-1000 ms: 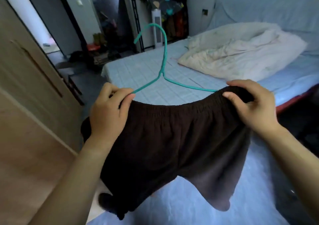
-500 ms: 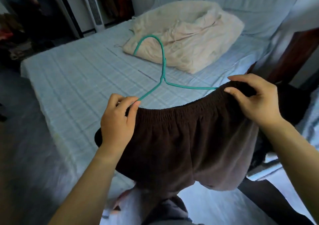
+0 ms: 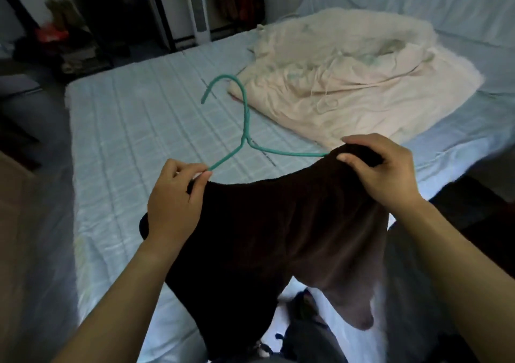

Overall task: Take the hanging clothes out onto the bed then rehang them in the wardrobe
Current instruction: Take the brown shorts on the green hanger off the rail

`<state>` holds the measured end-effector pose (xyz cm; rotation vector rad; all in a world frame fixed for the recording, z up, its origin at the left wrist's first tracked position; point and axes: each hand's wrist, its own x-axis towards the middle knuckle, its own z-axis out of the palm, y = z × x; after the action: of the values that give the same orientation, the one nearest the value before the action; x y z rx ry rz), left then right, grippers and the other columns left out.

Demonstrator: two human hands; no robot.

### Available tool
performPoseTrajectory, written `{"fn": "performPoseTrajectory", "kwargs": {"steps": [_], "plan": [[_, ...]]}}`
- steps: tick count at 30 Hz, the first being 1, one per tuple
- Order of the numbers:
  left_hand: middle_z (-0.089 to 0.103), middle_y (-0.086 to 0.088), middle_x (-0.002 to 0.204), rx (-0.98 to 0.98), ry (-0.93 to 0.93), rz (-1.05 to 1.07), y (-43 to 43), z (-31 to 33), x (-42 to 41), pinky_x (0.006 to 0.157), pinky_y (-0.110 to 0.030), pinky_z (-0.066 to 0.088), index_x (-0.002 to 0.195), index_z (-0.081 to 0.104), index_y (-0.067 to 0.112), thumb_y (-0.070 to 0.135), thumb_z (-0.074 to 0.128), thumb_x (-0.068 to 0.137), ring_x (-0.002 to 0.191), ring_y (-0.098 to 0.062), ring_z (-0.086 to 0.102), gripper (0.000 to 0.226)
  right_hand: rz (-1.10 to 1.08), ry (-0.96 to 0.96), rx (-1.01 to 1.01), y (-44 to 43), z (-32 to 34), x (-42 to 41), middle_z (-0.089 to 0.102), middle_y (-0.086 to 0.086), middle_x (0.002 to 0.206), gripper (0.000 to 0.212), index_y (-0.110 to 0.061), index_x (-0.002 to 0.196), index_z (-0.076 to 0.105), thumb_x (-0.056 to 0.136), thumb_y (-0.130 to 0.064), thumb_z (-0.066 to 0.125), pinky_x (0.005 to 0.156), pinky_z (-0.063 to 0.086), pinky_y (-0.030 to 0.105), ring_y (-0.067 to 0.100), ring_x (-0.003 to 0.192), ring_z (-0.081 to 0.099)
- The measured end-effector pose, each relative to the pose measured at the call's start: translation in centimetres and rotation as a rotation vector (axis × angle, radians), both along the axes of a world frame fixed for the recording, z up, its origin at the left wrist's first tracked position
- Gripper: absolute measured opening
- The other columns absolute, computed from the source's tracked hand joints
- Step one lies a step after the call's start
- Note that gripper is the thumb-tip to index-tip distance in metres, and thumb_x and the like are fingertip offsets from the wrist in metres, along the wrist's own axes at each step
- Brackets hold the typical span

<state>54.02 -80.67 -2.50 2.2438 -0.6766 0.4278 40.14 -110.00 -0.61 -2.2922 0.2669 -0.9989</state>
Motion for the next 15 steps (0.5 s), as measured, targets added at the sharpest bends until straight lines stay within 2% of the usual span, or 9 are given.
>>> {"fn": "performPoseTrajectory", "kwargs": {"steps": [4, 8, 12, 15], "plan": [[0.045, 0.007, 0.090, 0.140, 0.052, 0.106, -2.1, -2.3, 4.9, 0.056, -0.020, 0.033, 0.099, 0.068, 0.016, 0.026, 0.056, 0.093, 0.073, -0.011, 0.049, 0.016, 0.107, 0.086, 0.092, -3.1, -3.3, 7.6, 0.065, -0.008, 0.095, 0.021, -0.014, 0.099, 0.071, 0.078, -0.018, 0.075, 0.088, 0.040, 0.010, 0.001, 0.091, 0.058], [0.043, 0.009, 0.091, 0.273, 0.130, 0.261, -3.6, -4.8, 8.3, 0.058, -0.027, 0.035, 0.100, 0.066, 0.020, 0.030, 0.052, 0.094, 0.074, -0.011, 0.047, 0.018, 0.237, 0.224, 0.135, -5.8, -6.7, 14.3, 0.063, -0.012, 0.093, 0.020, -0.015, 0.097, 0.071, 0.077, -0.015, 0.076, 0.084, 0.035, 0.002, -0.006, 0.090, 0.054], [0.048, 0.005, 0.095, 0.350, 0.212, 0.373, -5.1, -7.2, 11.6, 0.057, -0.028, 0.036, 0.103, 0.065, 0.019, 0.032, 0.050, 0.095, 0.073, -0.017, 0.053, 0.021, 0.374, 0.335, 0.170, -7.8, -9.7, 20.7, 0.064, -0.012, 0.093, 0.020, -0.019, 0.098, 0.071, 0.078, -0.018, 0.074, 0.083, 0.033, -0.001, -0.008, 0.091, 0.052], [0.055, -0.006, 0.110, 0.408, 0.320, 0.472, -5.7, -9.6, 13.7, 0.065, -0.035, 0.045, 0.115, 0.062, 0.019, 0.033, 0.051, 0.095, 0.090, -0.026, 0.059, 0.027, 0.458, 0.468, 0.130, -8.4, -12.7, 25.1, 0.064, -0.009, 0.102, 0.024, -0.022, 0.106, 0.068, 0.083, -0.025, 0.070, 0.084, 0.034, 0.002, -0.003, 0.092, 0.054]]}}
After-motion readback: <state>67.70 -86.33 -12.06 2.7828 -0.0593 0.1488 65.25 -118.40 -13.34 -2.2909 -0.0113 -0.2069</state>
